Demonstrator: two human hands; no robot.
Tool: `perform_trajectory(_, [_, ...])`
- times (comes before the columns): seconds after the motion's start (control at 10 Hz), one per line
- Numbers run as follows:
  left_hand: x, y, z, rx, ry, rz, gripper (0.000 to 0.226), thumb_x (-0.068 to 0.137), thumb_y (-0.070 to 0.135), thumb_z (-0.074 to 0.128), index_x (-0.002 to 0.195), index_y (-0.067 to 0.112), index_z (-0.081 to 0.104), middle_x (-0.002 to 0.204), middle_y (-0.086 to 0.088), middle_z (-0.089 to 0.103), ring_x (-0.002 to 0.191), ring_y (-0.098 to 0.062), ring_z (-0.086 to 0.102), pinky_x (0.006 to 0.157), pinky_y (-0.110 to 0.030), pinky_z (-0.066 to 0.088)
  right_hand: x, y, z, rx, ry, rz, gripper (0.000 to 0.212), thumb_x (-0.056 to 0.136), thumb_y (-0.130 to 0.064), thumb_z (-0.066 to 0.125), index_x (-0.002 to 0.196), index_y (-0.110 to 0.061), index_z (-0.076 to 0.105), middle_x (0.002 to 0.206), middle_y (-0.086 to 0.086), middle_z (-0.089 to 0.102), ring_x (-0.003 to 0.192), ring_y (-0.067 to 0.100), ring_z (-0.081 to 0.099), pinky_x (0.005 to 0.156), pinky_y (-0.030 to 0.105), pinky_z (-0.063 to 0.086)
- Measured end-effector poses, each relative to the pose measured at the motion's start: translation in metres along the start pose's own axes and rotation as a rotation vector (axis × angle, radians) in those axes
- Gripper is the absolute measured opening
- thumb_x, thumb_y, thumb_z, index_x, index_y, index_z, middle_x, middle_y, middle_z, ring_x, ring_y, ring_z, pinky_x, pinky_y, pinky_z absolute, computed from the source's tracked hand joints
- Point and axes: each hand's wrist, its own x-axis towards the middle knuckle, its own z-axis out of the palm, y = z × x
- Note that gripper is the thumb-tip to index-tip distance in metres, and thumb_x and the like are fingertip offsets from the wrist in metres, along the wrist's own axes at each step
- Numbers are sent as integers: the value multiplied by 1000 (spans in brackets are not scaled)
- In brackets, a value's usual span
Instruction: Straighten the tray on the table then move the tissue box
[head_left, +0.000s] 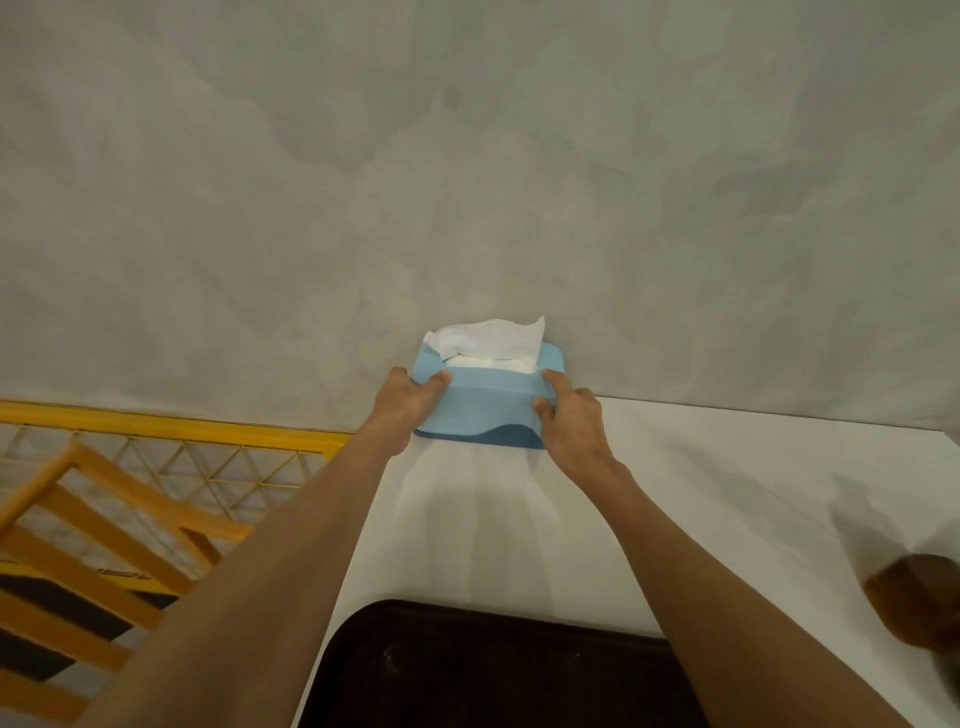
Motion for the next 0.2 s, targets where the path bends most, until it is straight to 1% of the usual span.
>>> perform_trajectory(0.1, [-19, 1, -1, 67, 99, 57, 66, 93, 38, 53, 145, 6, 27, 144, -15, 42, 124, -33, 47, 82, -32, 36, -13, -1, -8, -20, 28, 21, 50, 97, -20, 43, 144, -18, 26, 126, 20, 43, 105, 32, 52, 92, 42, 47])
perform_trajectory(0.2, [-49, 0, -10, 152, 200, 138, 60, 93, 29, 53, 143, 3, 31, 141, -21, 43, 124, -37, 47, 89, -38, 42, -29, 2, -18, -129, 51, 62, 50, 95, -18, 46, 141, -14, 29, 129, 20, 43, 112, 38, 53, 91, 47, 49])
